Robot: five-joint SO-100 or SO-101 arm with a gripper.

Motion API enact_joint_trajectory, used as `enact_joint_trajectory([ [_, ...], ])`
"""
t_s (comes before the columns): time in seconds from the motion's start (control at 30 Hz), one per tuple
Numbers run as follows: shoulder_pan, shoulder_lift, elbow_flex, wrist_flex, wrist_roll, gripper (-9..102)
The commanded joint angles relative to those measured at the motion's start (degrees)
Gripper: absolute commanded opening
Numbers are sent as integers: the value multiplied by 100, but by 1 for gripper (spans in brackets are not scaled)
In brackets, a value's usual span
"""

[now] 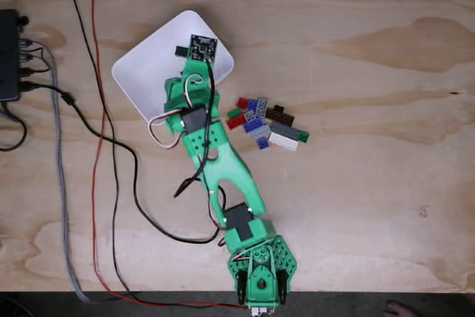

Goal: Put all lego bricks in the bin.

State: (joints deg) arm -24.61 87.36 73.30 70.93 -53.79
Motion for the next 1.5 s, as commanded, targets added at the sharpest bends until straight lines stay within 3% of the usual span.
enact_joint_trajectory([
  [0.0, 62, -914, -1055, -642, -308, 9],
  [0.13, 44, -1081, -914, -1213, -316, 27],
  [0.3, 176, 9, -457, -1072, -35, 31],
  [0.37, 290, 888, -132, -606, 132, 29],
  [0.57, 141, 3489, 1872, 1942, 404, 9],
  [0.63, 299, 3516, 2988, 1661, 589, 8],
  [0.77, 721, 2707, 4570, 114, 659, 15],
  [0.93, 826, 1397, 4351, -870, 1371, 14],
  [1.2, 703, 378, 3498, -1371, 2426, 14],
  [1.47, 668, 149, 3428, -1617, 2496, 14],
])
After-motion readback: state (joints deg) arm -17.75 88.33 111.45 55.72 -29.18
